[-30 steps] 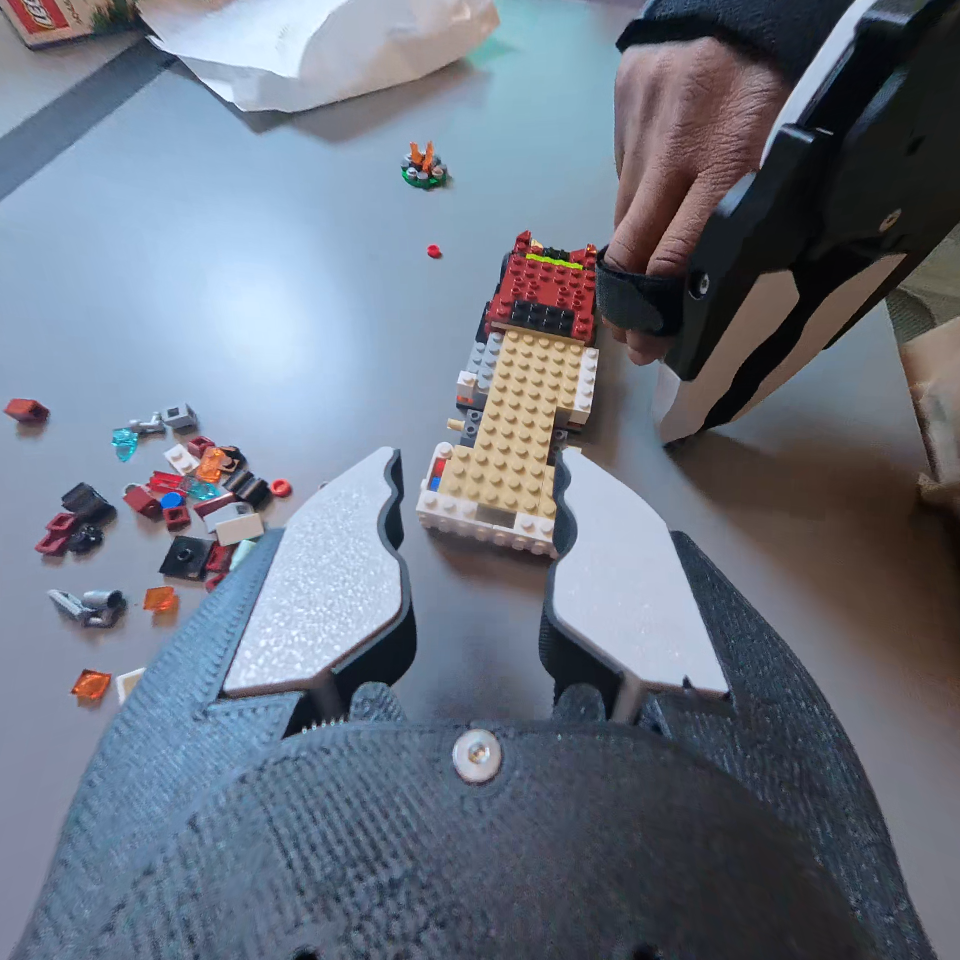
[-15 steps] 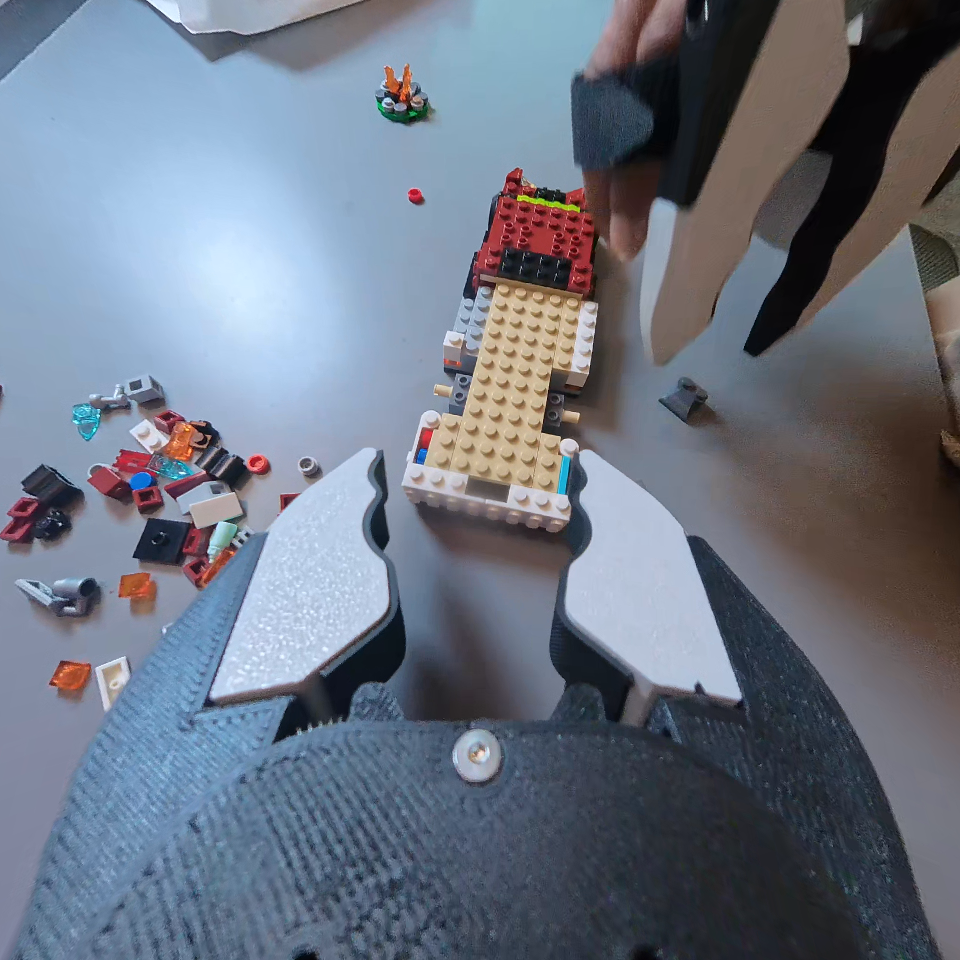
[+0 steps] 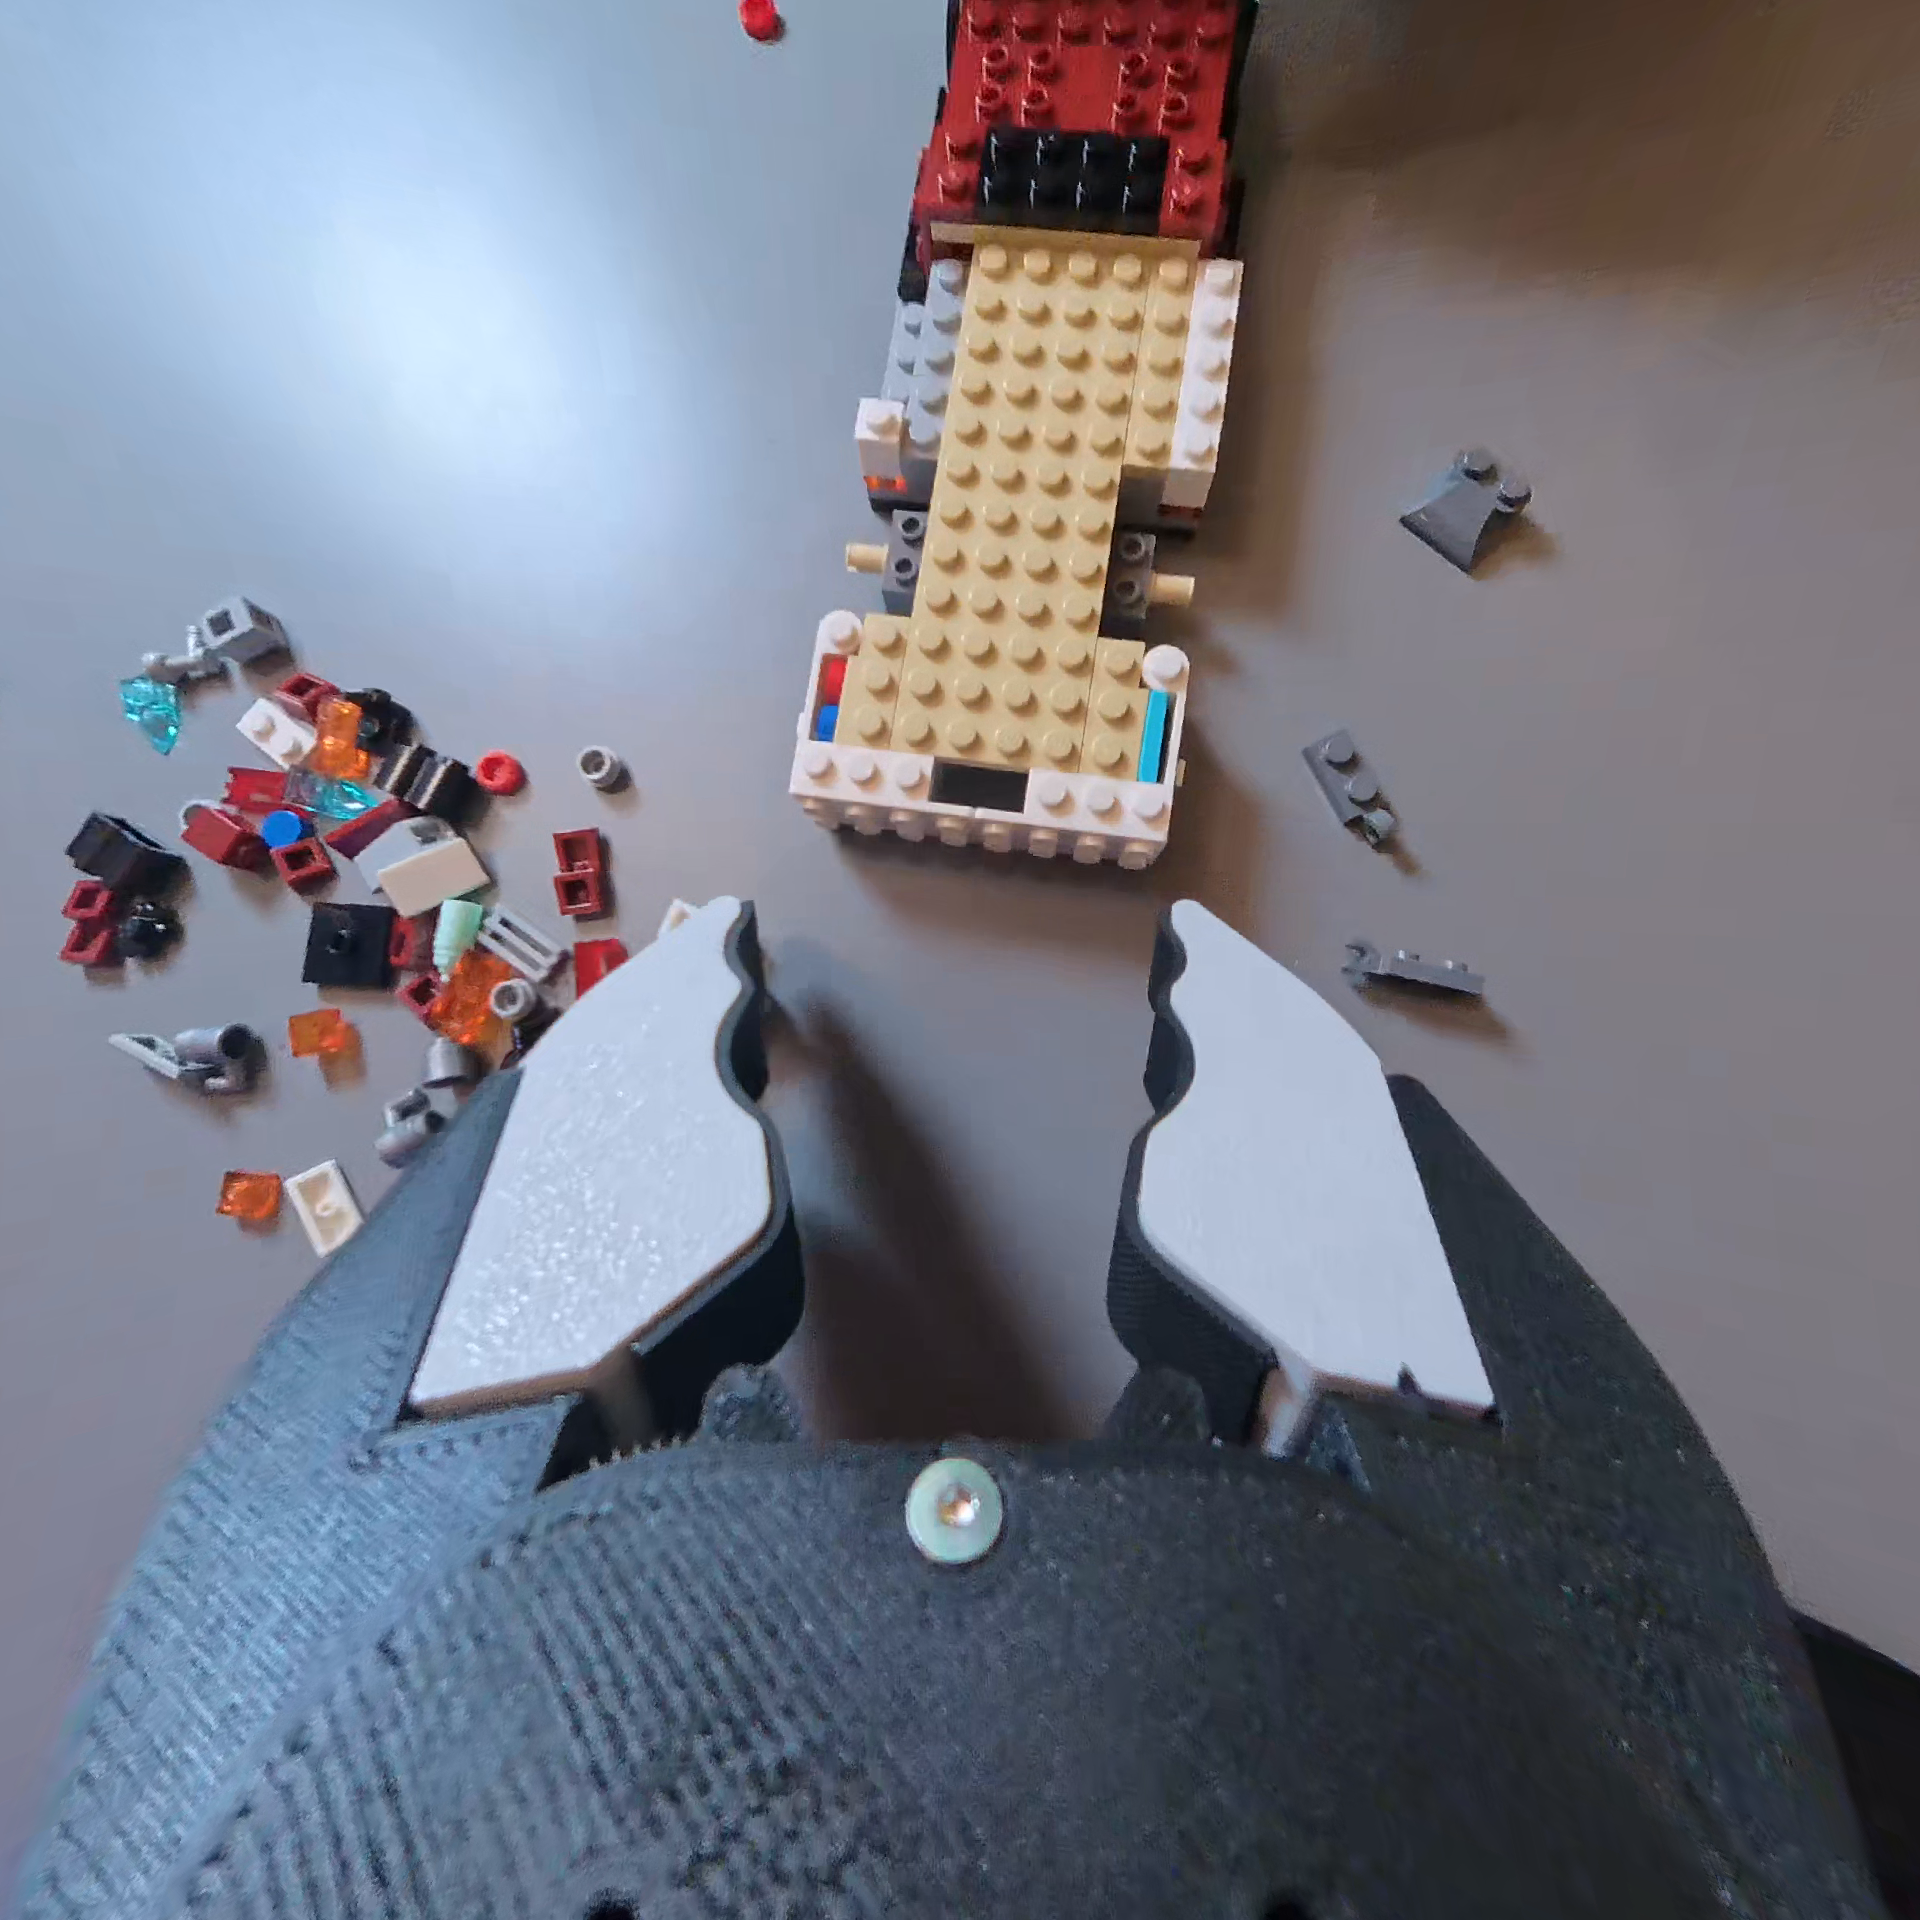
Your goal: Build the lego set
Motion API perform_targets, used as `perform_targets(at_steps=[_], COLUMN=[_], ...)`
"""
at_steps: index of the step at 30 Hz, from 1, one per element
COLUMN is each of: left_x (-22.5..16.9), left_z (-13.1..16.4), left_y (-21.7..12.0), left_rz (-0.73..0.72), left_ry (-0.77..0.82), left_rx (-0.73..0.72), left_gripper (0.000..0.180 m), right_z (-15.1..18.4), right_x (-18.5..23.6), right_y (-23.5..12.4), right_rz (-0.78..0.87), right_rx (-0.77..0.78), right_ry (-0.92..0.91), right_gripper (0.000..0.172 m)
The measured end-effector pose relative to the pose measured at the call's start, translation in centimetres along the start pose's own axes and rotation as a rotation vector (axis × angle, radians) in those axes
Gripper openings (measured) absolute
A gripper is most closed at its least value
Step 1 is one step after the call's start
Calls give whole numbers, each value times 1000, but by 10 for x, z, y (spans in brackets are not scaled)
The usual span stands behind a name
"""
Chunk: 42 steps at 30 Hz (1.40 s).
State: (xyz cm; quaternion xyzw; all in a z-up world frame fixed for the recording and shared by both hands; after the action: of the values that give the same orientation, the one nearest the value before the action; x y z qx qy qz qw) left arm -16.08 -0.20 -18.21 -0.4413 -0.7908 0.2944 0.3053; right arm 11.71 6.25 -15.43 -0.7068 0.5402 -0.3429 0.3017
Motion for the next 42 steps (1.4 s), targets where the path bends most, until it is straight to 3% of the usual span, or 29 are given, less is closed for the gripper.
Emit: perform_targets(at_steps=[8, 13, 17, 21, 25, 30, 34, 38, 42], left_x=[-3, -1, 3, 1, -5, -18, -25, -27, -25], left_z=[-3, -4, -5, -12, -21, -27, -30, -31, -30], left_y=[10, 12, 18, 27, 29, 28, 30, 32, 27], left_rz=[43, -18, -118, -206, -277, -184, -166, -158, -144], left_ry=[9, 26, -9, -57, -6, 3, 34, 40, 26], left_rx=[-54, -79, -97, -133, -159, -176, -175, -175, -186], left_gripper=[54, 44, 26, 16, 11, 7, 8, 11, 13], right_z=[6, 10, 14, 20, 23, 25, 18, 0, -8], right_x=[7, 16, 25, 40, 59, 83, 104, 121, 114], right_y=[7, 8, 6, 5, 5, 5, 12, 27, 27], right_rz=[-45, 20, 76, 135, 224, 248, 157, 19, 73], right_rx=[19, 33, 66, 73, 90, 68, 44, -25, -65], right_ry=[10, 14, 33, 91, 215, 323, 277, 113, 50], right_gripper=[70, 63, 55, 54, 53, 47, 42, 37, 38])
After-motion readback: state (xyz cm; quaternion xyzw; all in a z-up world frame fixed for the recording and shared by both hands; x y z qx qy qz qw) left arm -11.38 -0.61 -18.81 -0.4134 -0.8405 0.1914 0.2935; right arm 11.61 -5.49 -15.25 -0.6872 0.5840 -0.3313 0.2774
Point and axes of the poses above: each gripper's, where its closed fingertips meet, y out along the fingers, z out of its underside, x = y × z across the jaws, the point moved 10 cm from there along -y, back along the fingers, and after that the axes turned 12 degrees about -z, right-handed, at the moved point
